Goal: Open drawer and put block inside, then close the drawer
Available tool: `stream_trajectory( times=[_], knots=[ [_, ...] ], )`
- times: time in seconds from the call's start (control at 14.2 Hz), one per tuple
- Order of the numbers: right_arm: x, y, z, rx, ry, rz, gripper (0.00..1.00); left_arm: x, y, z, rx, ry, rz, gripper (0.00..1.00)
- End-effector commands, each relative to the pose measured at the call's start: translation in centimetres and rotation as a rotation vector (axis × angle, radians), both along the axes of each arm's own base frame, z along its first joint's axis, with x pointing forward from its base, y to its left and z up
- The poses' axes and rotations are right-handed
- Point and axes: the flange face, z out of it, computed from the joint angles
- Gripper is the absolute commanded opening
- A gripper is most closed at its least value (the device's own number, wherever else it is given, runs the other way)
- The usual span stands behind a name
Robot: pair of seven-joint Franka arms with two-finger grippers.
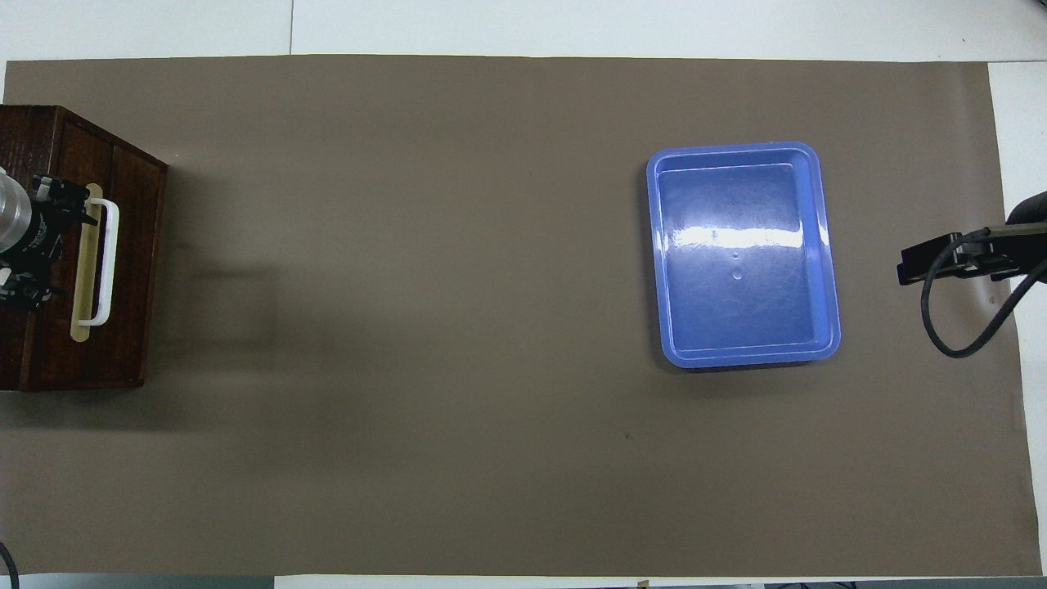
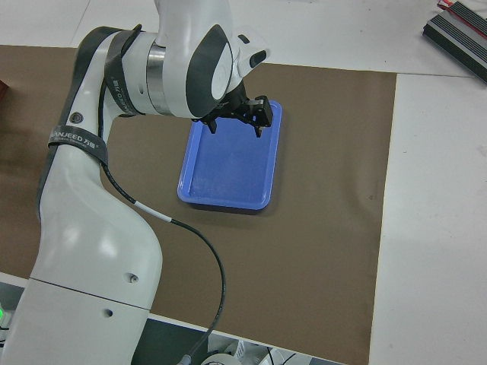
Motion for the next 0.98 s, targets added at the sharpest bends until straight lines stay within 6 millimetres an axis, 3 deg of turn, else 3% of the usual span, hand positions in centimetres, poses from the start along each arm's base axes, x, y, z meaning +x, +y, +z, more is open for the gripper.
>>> stream_trajectory(
  times=[0.0,0.14,0.21,0.35,0.49,0.63,0.7,0.91],
  knots=[
    [-0.2,0.0,0.4,-0.017,0.001,0.005,1.0,-1.5,-4.7,4.2,-0.013,0.082,-0.221,1.0],
    [-0.3,0.0,0.5,-0.017,0.0,0.006,1.0,-3.2,-9.1,6.1,-0.068,0.146,-0.356,1.0],
    [-0.3,0.0,0.6,-0.017,-0.002,0.007,1.0,-4.3,-9.9,7.8,-0.133,0.136,-0.436,1.0],
    [-0.3,0.0,0.6,-0.017,-0.002,0.007,1.0,-5.8,-10.8,10.0,-0.245,0.138,-0.647,1.0],
    [-0.3,0.0,0.5,-0.017,0.0,0.006,1.0,-5.8,-11.1,9.8,-0.262,0.174,-0.819,1.0],
    [-0.2,0.0,0.5,-0.017,0.0,0.007,1.0,-5.4,-10.2,8.7,-0.29,0.226,-0.945,1.0],
    [-0.3,0.0,0.6,-0.017,-0.002,0.007,1.0,-5.4,-9.8,9.8,-0.294,0.227,-0.996,1.0],
    [-0.2,0.0,0.5,-0.015,0.0,0.005,1.0,-5.2,-10.9,10.2,-0.282,0.233,-1.055,1.0]
  ],
)
